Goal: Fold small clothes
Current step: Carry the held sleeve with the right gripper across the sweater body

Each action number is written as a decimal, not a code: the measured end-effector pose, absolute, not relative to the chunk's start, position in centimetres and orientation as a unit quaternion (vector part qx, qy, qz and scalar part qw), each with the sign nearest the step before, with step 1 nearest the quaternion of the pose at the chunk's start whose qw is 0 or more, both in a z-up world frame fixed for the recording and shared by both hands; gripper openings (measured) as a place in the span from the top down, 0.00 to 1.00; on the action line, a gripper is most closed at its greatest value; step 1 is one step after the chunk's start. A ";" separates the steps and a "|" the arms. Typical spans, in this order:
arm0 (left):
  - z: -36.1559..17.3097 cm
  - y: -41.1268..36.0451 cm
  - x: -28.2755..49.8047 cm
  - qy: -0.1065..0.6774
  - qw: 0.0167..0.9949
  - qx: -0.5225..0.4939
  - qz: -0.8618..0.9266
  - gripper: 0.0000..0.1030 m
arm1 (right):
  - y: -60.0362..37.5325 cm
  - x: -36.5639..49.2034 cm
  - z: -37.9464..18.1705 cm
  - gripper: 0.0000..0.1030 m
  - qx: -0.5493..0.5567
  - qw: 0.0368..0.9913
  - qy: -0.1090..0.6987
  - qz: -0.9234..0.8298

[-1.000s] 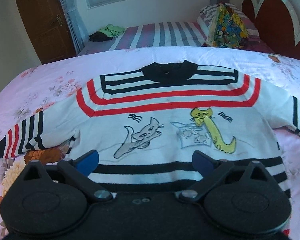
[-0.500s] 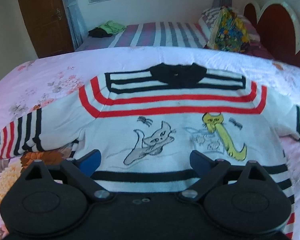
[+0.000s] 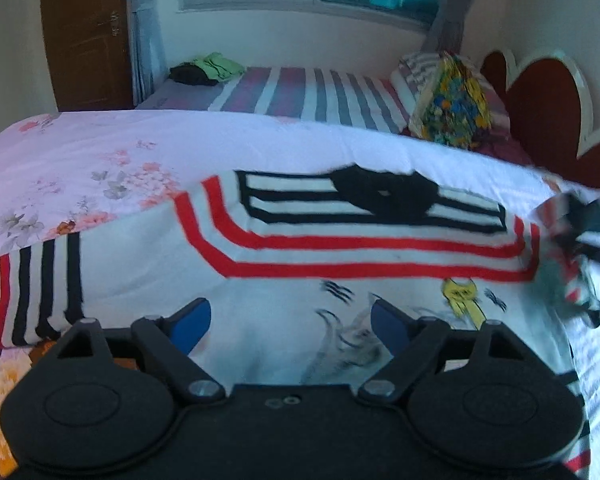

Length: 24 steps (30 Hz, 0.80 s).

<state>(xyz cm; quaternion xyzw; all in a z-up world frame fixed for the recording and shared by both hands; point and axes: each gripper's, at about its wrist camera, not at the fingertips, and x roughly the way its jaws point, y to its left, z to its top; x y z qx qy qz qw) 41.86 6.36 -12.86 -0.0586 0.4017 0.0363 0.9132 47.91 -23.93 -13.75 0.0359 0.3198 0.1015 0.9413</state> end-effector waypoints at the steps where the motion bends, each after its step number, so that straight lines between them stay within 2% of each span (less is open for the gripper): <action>1: -12.9 7.0 42.1 0.402 0.913 -0.060 0.038 0.16 | -22.2 48.0 -14.4 0.91 0.031 0.938 0.325 0.114; 6: -13.8 9.2 43.7 0.422 0.902 -0.089 0.018 0.14 | -15.7 48.4 -17.8 0.89 0.002 0.913 0.368 0.178; 7: -14.0 9.4 44.0 0.425 0.899 -0.100 0.010 0.12 | -15.0 48.6 -18.1 0.74 -0.005 0.910 0.372 0.180; 8: -14.2 9.5 44.1 0.428 0.898 -0.107 0.004 0.09 | -14.8 48.4 -18.1 0.46 -0.004 0.909 0.372 0.187; 10: -14.6 9.1 44.6 0.433 0.894 -0.116 -0.013 0.08 | -15.0 47.8 -17.6 0.14 0.006 0.913 0.355 0.199; 15: -15.5 7.1 45.6 0.439 0.889 -0.118 -0.055 0.09 | -17.0 45.9 -15.3 0.14 0.024 0.928 0.321 0.187; 17: -16.1 6.3 46.0 0.453 0.879 -0.127 -0.077 0.12 | -18.6 45.2 -14.7 0.14 0.018 0.938 0.311 0.153; 19: -16.9 5.5 46.3 0.469 0.865 -0.145 -0.105 0.18 | -20.2 44.7 -14.7 0.14 0.010 0.941 0.313 0.125; 21: -17.9 4.6 46.7 0.485 0.849 -0.168 -0.121 0.33 | -22.3 44.3 -15.2 0.14 0.020 0.940 0.324 0.104; 23: -19.1 4.0 47.2 0.498 0.835 -0.195 -0.127 0.40 | -24.2 43.8 -15.6 0.14 0.034 0.938 0.333 0.086; 24: -19.7 3.8 47.6 0.502 0.831 -0.206 -0.124 0.40 | -24.9 43.6 -15.9 0.14 0.037 0.938 0.335 0.077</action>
